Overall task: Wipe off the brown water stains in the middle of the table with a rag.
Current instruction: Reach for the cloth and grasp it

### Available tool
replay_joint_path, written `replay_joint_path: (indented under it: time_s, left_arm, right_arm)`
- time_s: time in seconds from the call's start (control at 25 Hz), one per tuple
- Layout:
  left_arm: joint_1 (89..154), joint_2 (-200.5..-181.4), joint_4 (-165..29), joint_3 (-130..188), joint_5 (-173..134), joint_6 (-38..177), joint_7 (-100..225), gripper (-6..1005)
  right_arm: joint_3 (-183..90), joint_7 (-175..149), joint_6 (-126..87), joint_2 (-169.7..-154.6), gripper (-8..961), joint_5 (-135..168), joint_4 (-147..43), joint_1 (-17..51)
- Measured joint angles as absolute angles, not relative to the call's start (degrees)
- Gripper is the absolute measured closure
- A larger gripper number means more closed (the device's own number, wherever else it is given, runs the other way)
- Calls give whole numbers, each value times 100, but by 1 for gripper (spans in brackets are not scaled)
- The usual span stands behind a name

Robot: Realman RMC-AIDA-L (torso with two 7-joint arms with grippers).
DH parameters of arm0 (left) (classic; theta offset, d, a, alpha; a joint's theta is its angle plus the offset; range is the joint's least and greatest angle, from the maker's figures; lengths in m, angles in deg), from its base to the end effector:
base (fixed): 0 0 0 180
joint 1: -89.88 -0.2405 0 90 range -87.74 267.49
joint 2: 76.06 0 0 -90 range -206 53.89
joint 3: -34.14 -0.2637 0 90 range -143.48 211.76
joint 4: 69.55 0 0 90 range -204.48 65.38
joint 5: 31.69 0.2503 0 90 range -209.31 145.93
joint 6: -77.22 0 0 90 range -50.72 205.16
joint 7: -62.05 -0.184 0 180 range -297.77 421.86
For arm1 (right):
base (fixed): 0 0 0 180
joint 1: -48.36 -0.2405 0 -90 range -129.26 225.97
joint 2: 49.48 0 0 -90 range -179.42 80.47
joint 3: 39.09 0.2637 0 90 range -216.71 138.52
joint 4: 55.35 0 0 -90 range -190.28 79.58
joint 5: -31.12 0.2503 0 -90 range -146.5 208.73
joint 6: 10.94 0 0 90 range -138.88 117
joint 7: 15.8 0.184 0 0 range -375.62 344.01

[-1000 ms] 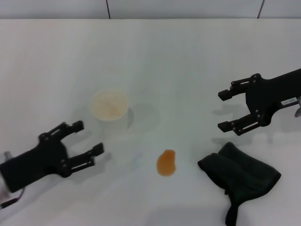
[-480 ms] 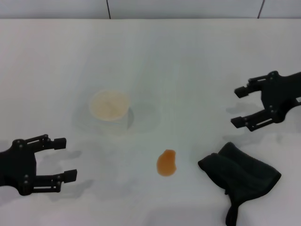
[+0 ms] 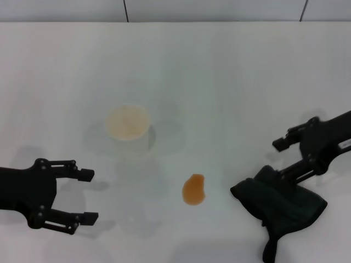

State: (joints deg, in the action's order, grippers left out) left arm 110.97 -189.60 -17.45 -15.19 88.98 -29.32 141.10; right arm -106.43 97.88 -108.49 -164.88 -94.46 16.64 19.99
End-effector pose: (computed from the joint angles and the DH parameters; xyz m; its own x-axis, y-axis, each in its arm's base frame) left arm -0.3088 0.3071 0.0131 0.9310 0.2769 0.2378 0.2833 -0.9590 0.0075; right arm 0.2132 0.3712 -0.0061 0.9236 -0.3820 0.0328 -0.3780 -0.9215 -0.0888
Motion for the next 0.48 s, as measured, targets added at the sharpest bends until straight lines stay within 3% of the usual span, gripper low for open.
replay_joint_path:
  time_s: [0.32, 0.48]
  left_arm:
    - [10967, -19391, -1439, -1596, 9094, -2694, 13674, 111]
    - [10898, -19481, -1433, -1629, 9124, -2611, 13575, 111]
  right_arm:
    - [-11413, 10439, -10540, -16490, 134, -9535, 1664, 2000]
    - [-11679, 10527, -10379, -16493, 156, -9549, 1666, 2009]
